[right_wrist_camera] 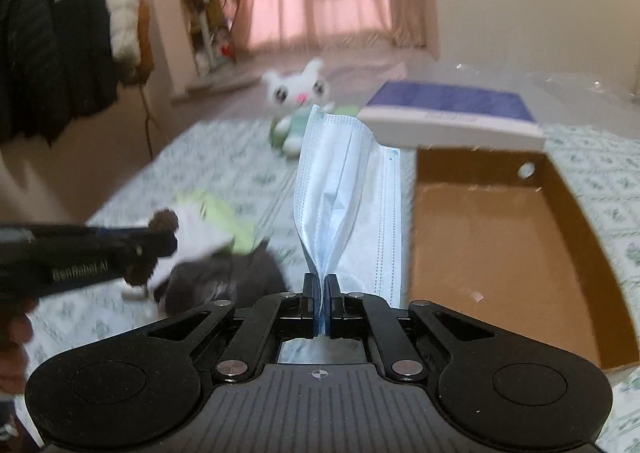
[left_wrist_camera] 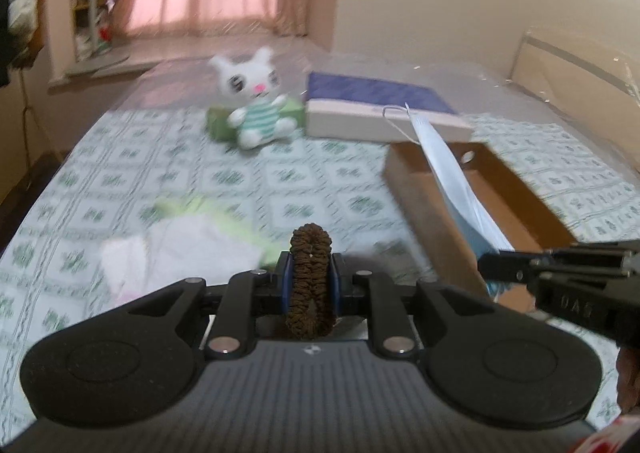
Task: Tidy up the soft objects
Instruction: 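Carry the face mask into the cardboard box and open the right gripper while the left carries the hair tie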
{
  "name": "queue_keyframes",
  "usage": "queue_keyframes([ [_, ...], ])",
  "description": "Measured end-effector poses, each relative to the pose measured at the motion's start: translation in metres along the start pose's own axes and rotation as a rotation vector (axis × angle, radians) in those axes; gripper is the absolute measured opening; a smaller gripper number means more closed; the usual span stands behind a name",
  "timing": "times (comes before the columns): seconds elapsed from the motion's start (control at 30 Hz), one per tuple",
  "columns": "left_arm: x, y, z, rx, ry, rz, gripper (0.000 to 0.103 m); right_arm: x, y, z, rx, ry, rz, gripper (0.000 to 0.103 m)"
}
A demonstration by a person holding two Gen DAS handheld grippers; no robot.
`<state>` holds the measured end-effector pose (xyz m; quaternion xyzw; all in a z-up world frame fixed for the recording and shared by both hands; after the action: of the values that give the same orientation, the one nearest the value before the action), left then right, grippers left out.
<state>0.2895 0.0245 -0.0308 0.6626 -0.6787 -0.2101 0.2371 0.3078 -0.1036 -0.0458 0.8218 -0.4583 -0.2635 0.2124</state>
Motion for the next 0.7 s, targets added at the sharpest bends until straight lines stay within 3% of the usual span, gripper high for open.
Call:
queue_keyframes([
  [0.2, 0.067, -0.015, -0.026, 0.013, -0.05, 0.103, 0.017, 0.053, 0.021, -0.025, 0.051, -0.039, 0.05, 0.003],
  [0.57, 0.167, -0.078, -0.025, -0.073, -0.094, 0.202, 0.017, 0.152, 0.017, -0.017, 0.015, -0.073, 0.104, 0.004],
  [0.63, 0.176, -0.089, -0.02, -0.093, -0.098, 0.208, 0.017, 0.166, 0.014, -0.012, -0.001, -0.099, 0.092, 0.017],
  [0.7, 0.182, -0.097, -0.017, -0.109, -0.102, 0.209, 0.017, 0.177, 0.008, -0.008, -0.019, -0.11, 0.104, 0.06],
])
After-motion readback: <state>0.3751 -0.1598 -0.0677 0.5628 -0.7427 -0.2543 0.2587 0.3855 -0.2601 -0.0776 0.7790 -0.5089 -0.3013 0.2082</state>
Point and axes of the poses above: each gripper's, at about its wrist camera, not at the fingertips, and y roughly against the way its jaws point, x to its right, z to its underside, the point moved 9 cm from there along -y, roughly the way its jaws point, and after that the axes turned 2 degrees about -z, right-handed, at the moved point
